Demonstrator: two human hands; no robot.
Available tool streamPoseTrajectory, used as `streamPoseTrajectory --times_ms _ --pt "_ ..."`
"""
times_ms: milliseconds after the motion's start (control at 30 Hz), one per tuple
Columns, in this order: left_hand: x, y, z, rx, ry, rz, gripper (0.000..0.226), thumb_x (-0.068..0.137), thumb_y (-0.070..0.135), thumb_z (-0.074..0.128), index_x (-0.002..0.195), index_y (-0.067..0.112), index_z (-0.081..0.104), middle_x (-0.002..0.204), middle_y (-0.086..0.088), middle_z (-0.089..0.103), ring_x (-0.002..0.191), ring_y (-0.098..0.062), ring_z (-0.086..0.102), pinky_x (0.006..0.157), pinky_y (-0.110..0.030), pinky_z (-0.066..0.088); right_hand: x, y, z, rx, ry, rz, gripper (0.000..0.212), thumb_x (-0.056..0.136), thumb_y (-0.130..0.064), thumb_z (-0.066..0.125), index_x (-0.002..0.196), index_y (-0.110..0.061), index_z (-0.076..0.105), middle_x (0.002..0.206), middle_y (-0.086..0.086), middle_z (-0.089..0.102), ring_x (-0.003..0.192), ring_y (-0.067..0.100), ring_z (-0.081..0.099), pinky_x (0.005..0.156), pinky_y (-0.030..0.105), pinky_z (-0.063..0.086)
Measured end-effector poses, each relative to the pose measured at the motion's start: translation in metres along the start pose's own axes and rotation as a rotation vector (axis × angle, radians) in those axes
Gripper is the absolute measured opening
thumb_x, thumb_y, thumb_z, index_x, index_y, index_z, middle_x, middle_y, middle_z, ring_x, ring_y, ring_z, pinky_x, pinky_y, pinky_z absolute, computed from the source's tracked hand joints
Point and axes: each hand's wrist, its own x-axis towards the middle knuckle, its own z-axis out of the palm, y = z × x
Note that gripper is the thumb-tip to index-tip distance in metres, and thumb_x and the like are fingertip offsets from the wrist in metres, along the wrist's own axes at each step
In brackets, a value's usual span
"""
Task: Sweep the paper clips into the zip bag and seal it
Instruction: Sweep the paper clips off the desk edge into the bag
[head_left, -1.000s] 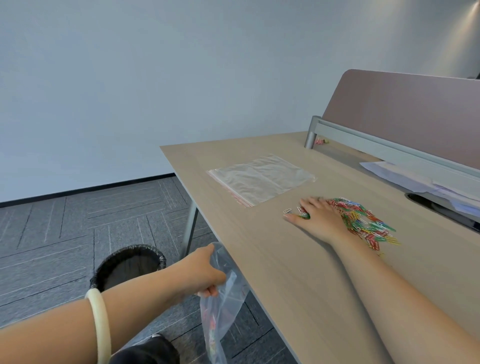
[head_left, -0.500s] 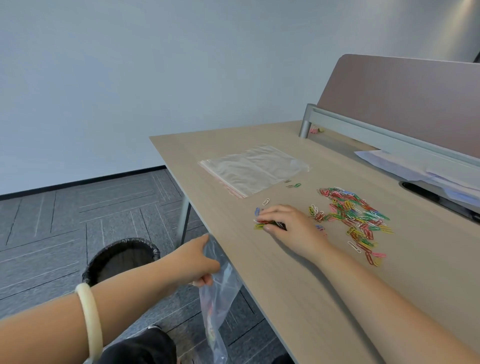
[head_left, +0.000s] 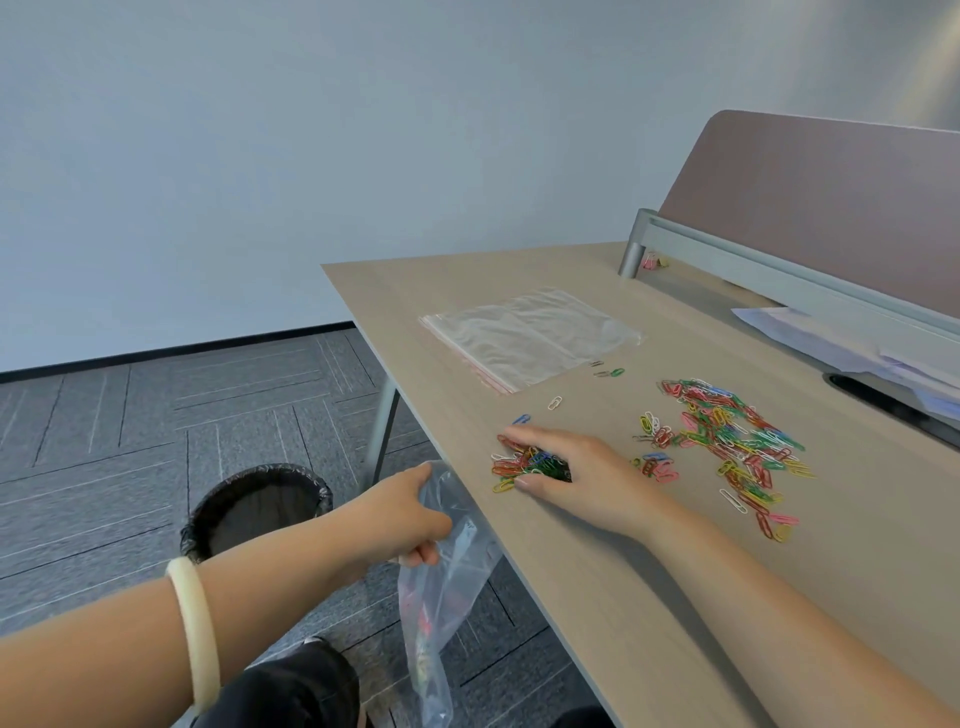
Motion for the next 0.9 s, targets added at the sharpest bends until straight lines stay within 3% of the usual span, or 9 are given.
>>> streamPoseTrajectory --times_ms 167,267,467,600,700,767,833,900 --pt "0.000 0.003 -0.002 -0.001 -0.004 0.014 0.070 0.084 0.003 0.048 0.147 0.021 0.022 0.045 0.000 0.059 0.031 -0.003 0.047 0.041 -0.013 0.041 0.001 -0.020 0.011 0.044 -0.019 -0.028 0.041 0.086 -0.026 0.062 0.125 -0.035 0.054 0.127 -0.024 0.053 0.118 -0.012 0.044 0.099 0.008 0.032" --pt "0.002 0.003 -0.001 -0.003 -0.010 0.011 0.075 0.083 0.003 0.049 0.149 0.020 0.018 0.047 -0.001 0.059 0.031 -0.003 0.048 0.040 -0.013 0.040 0.001 -0.030 0.017 0.123 0.001 -0.046 0.039 0.085 -0.018 0.063 0.121 -0.032 0.059 0.119 -0.024 0.057 0.112 -0.015 0.048 0.095 0.001 0.032" --pt "-0.004 0.008 0.003 -0.014 -0.019 0.031 0.070 0.084 0.000 0.047 0.146 0.022 0.023 0.053 -0.005 0.057 0.030 -0.003 0.046 0.040 -0.013 0.039 -0.005 -0.027 0.002 0.132 0.023 -0.017 0.052 0.077 -0.029 0.072 0.125 -0.035 0.054 0.128 -0.023 0.053 0.118 -0.012 0.046 0.102 0.012 0.034" --pt "-0.006 0.007 0.003 -0.020 -0.024 0.033 0.069 0.083 0.000 0.046 0.146 0.022 0.025 0.052 -0.006 0.057 0.032 -0.004 0.044 0.040 -0.013 0.039 -0.021 -0.009 -0.014 0.065 -0.085 0.081 0.072 0.070 -0.039 0.076 0.133 -0.040 0.042 0.134 -0.028 0.045 0.122 -0.016 0.038 0.101 0.003 0.027" --pt "-0.009 0.010 0.005 -0.020 -0.022 0.045 0.066 0.085 -0.002 0.045 0.144 0.021 0.027 0.053 -0.005 0.055 0.028 -0.003 0.046 0.038 -0.012 0.038 -0.022 -0.007 -0.004 0.092 -0.065 0.088 0.066 0.074 -0.037 0.073 0.132 -0.042 0.043 0.130 -0.028 0.051 0.120 -0.016 0.042 0.106 0.015 0.031" --pt "-0.009 0.011 0.006 -0.014 -0.018 0.050 0.064 0.085 -0.002 0.045 0.142 0.022 0.030 0.053 -0.005 0.055 0.027 -0.003 0.045 0.037 -0.011 0.037 -0.018 -0.011 0.003 0.112 -0.022 0.065 0.059 0.078 -0.033 0.071 0.131 -0.041 0.045 0.126 -0.028 0.054 0.118 -0.016 0.044 0.105 0.016 0.033" --pt "-0.009 0.012 0.006 -0.024 -0.026 0.054 0.058 0.085 -0.001 0.046 0.135 0.025 0.035 0.053 -0.005 0.054 0.027 -0.003 0.045 0.036 -0.011 0.036 -0.014 -0.016 0.008 0.116 0.011 0.046 0.054 0.080 -0.028 0.069 0.129 -0.039 0.048 0.121 -0.029 0.055 0.116 -0.015 0.046 0.102 0.014 0.034" --pt "-0.010 0.015 0.006 -0.038 -0.033 0.054 0.043 0.085 -0.002 0.046 0.116 0.029 0.040 0.054 -0.005 0.054 0.027 -0.003 0.045 0.036 -0.011 0.036 -0.011 -0.021 0.012 0.127 0.028 0.028 0.051 0.082 -0.022 0.067 0.128 -0.036 0.051 0.117 -0.027 0.058 0.114 -0.014 0.048 0.100 0.013 0.035"
